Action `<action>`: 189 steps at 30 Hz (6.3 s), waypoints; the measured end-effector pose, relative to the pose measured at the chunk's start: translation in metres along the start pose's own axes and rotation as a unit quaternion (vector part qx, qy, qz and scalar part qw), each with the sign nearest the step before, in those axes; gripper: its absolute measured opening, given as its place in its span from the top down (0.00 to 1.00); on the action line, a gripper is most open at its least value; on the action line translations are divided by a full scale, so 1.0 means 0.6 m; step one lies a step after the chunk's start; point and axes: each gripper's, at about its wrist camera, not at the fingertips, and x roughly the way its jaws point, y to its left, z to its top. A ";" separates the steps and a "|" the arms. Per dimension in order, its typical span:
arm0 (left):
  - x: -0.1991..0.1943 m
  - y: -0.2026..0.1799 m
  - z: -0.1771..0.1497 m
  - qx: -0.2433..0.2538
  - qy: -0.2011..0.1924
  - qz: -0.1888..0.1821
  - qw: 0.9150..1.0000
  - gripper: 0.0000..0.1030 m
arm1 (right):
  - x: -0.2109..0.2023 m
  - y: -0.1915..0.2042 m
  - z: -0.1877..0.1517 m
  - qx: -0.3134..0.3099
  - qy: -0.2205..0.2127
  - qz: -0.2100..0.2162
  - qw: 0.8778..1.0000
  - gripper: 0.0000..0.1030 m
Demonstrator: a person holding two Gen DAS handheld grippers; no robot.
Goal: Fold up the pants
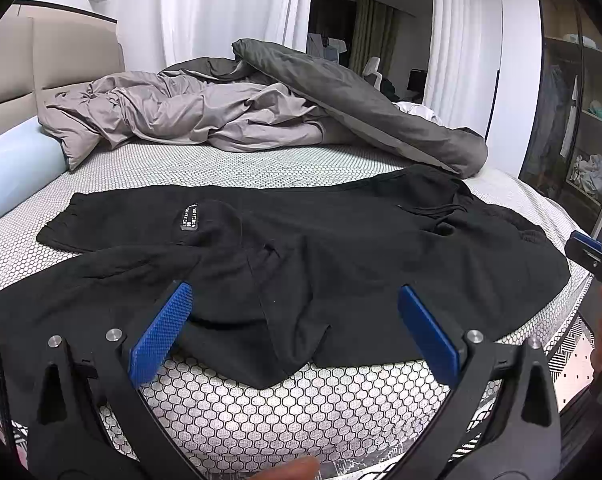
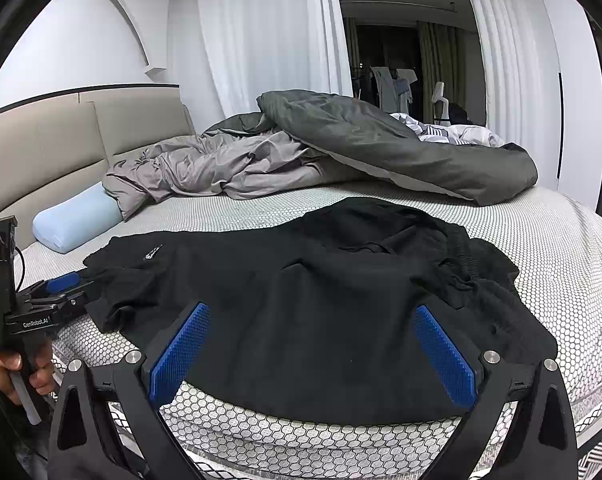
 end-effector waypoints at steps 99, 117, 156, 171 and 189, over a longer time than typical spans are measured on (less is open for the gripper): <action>-0.130 0.587 -0.081 -0.332 0.024 0.144 0.932 0.98 | -0.051 -0.315 -0.111 0.259 0.060 -0.025 0.964 0.00; -0.098 0.518 -0.037 -0.219 0.087 0.189 0.953 0.98 | -0.049 -0.415 -0.139 0.310 0.088 -0.067 0.944 0.86; -0.006 0.151 0.063 -0.026 0.077 0.152 0.985 0.01 | 0.371 -0.449 0.206 0.124 0.200 -0.143 0.961 0.62; -0.032 0.297 0.030 -0.134 0.092 0.157 0.974 0.01 | -0.040 -0.409 -0.036 0.299 0.102 -0.059 0.947 0.13; -0.108 0.428 -0.016 -0.241 0.082 0.217 0.943 0.01 | -0.029 -0.400 -0.073 0.315 0.067 -0.065 0.944 0.86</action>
